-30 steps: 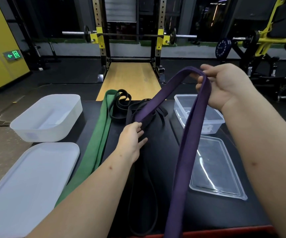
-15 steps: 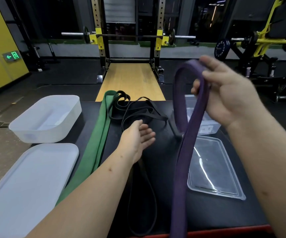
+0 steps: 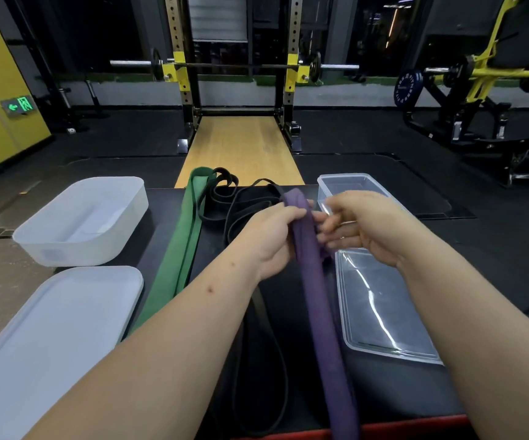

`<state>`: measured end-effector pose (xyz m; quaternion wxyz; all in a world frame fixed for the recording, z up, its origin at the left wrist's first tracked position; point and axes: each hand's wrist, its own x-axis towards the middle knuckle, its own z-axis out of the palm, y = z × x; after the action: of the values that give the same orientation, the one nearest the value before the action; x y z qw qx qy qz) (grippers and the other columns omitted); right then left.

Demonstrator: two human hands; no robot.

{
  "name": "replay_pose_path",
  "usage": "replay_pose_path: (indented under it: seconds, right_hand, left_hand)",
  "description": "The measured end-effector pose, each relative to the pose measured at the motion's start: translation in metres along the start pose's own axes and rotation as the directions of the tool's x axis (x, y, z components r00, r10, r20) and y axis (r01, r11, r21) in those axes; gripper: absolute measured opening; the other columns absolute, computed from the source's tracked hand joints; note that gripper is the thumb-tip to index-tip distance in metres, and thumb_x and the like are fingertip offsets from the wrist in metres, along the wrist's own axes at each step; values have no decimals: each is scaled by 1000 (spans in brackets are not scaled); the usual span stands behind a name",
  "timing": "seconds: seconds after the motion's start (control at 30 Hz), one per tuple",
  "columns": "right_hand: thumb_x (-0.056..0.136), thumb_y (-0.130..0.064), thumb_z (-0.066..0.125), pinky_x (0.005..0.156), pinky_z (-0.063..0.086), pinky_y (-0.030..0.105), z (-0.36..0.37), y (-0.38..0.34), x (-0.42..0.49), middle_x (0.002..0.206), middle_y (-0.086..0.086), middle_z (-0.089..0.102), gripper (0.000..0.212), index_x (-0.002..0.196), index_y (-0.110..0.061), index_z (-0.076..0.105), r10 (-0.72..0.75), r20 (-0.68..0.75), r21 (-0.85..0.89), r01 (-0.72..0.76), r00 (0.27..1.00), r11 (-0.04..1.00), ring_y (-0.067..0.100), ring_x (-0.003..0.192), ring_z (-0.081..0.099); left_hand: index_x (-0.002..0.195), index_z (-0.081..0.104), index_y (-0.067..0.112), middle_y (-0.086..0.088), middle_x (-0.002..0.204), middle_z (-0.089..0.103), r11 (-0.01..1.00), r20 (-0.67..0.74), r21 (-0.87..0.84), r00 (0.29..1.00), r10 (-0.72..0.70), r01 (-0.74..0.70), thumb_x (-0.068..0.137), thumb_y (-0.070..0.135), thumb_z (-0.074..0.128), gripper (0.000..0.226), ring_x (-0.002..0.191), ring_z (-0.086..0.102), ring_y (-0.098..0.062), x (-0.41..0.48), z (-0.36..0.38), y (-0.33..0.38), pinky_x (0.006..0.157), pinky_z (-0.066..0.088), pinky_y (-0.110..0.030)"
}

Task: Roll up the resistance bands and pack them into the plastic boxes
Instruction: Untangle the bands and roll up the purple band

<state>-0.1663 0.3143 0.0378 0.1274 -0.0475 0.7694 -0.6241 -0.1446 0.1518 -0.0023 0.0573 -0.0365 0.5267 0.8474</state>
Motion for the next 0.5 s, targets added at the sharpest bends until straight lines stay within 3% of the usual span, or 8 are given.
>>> replay_pose_path:
  seconds: [0.07, 0.13, 0.2, 0.23, 0.3, 0.37, 0.5]
  right_hand:
    - [100, -43, 58, 69, 54, 38, -3, -3, 16, 73, 10, 63, 37, 84, -10, 63, 49, -148, -84, -62, 988, 995, 25, 64, 65]
    - [99, -55, 55, 66, 51, 37, -1, -5, 26, 65, 9, 59, 49, 81, -10, 64, 117, -15, -48, -118, 993, 992, 27, 59, 58]
    - [103, -44, 53, 53, 45, 35, 4, -8, 31, 58, 15, 45, 43, 84, -6, 58, 86, 140, 81, -98, 986, 992, 29, 47, 47]
    - [104, -33, 53, 50, 41, 34, 6, -11, 36, 62, 17, 43, 33, 91, -4, 60, 33, 139, 127, -50, 990, 991, 29, 48, 45]
    - [100, -10, 54, 59, 46, 38, 5, -18, 53, 77, 22, 54, 15, 98, 1, 63, -99, 24, 135, 95, 995, 986, 33, 65, 56]
    - [97, 3, 51, 69, 54, 37, 2, -29, 70, 82, 16, 67, 19, 93, -3, 69, -195, -62, 105, 201, 979, 974, 26, 75, 66]
    - [102, -2, 48, 78, 59, 40, -8, -54, 116, 91, 8, 72, 24, 102, -11, 70, -223, -140, 9, 226, 965, 974, 23, 83, 68]
  left_hand:
    - [114, 62, -1, -16, 85, 69, 999, 33, 47, 999, 22, -24, 100, -1, 41, 25, 78, 64, -30, 1, 4, 3, 74, 55, -42]
    - [110, 62, -2, -17, 80, 65, 998, 95, 61, 995, 11, -17, 100, -2, 39, 25, 68, 62, -28, 2, 10, 4, 65, 55, -38]
    - [110, 60, -3, -17, 78, 63, 998, 146, 67, 989, -2, -8, 101, -1, 38, 23, 64, 61, -28, 2, 16, 5, 61, 55, -36]
    - [111, 59, -4, -18, 80, 63, 998, 157, 67, 988, -8, -3, 102, 0, 38, 23, 66, 62, -29, 4, 18, 4, 63, 56, -37]
    - [123, 55, -10, -22, 89, 64, 999, 176, 39, 984, -11, 4, 104, 4, 39, 29, 76, 66, -33, 6, 18, 0, 73, 56, -45]
    - [131, 51, -11, -23, 98, 65, 999, 205, 11, 978, -36, 35, 104, 8, 44, 34, 86, 68, -37, 5, 16, -8, 81, 54, -52]
    - [120, 53, 0, -20, 99, 66, 995, 310, 12, 945, -102, 103, 101, 2, 47, 20, 91, 68, -37, -4, 8, -30, 85, 54, -55]
